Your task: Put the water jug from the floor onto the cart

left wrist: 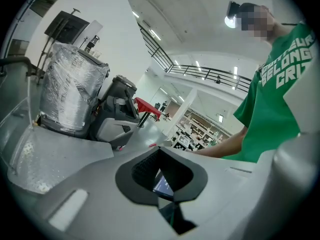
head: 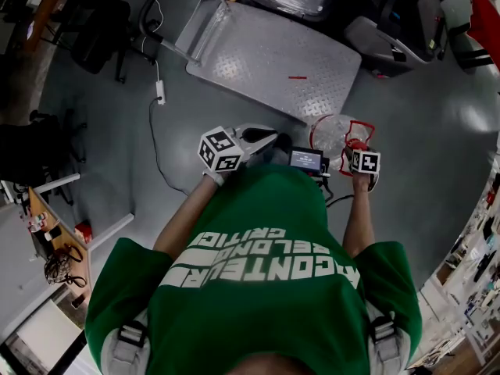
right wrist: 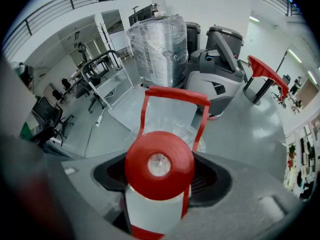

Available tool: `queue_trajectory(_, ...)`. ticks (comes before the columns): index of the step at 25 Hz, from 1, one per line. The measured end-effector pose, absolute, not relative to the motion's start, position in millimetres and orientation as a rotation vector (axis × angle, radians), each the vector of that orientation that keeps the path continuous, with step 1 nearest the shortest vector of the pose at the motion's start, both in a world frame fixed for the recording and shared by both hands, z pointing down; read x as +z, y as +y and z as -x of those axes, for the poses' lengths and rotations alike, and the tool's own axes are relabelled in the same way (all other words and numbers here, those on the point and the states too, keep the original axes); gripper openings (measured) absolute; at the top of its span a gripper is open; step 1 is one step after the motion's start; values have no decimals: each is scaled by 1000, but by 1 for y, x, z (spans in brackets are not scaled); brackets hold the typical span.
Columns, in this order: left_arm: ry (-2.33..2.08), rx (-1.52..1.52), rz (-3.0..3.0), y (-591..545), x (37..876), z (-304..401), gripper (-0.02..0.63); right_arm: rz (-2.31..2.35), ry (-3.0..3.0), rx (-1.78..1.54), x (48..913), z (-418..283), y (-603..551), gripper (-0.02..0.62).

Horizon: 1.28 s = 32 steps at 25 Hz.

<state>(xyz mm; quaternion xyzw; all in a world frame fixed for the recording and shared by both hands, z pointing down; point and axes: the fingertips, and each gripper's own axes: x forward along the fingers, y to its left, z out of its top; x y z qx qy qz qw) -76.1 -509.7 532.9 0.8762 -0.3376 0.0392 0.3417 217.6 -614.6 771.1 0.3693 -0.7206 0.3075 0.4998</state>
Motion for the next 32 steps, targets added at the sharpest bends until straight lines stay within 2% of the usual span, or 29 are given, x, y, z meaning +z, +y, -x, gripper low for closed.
queue_trajectory(11, -899, 60, -2286, -531, 532, 59, 9, -855, -1754, 697, 775, -207, -655, 304)
queue_trajectory(32, -924, 42, -2242, -571, 540, 102, 9, -771, -1784, 632, 779, -130, -727, 304)
